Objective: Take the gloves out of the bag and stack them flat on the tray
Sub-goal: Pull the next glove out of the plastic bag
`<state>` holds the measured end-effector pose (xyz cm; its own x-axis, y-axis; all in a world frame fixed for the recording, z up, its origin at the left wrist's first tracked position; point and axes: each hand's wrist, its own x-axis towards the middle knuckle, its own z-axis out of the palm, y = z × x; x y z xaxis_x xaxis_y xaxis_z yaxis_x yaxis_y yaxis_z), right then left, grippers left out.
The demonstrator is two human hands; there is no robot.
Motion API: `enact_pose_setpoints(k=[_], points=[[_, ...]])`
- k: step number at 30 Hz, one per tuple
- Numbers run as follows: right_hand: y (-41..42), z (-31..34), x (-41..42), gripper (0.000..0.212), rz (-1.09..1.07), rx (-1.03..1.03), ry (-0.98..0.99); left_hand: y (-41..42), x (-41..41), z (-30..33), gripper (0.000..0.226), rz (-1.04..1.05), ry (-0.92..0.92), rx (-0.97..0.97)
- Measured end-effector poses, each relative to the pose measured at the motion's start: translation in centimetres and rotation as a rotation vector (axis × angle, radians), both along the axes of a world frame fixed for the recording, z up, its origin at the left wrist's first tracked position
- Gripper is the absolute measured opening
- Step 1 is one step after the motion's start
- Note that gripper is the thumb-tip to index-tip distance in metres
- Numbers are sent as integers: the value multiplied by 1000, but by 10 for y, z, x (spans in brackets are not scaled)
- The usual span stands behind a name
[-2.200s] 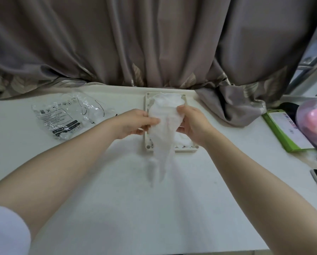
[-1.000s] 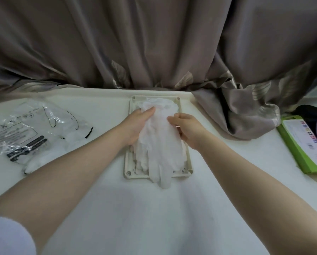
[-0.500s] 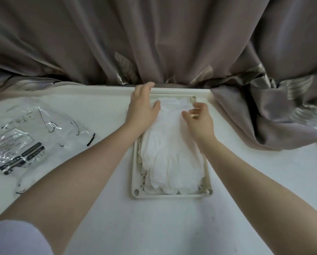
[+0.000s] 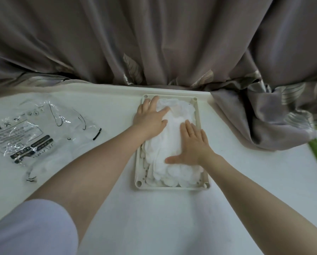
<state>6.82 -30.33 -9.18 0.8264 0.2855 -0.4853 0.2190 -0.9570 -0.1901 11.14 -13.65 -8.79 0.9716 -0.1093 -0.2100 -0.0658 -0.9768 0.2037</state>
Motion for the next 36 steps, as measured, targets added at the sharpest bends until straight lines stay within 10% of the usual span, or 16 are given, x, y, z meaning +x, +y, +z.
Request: enact_pose_setpoints(k=[13,20,27,36], points=[[118,53,-61,40,69,398,-295,125,-97,28,23,10,-319,-220],[204,23,-90,31,163,390,2,215,-141,15,26,234,-23,-7],[255,6,-103,33,-24,459,166,244,-147,8,48,328,138,-410],[268,-8,-104,19,-326,569,152,237,-149,0,31,156,180,-478]])
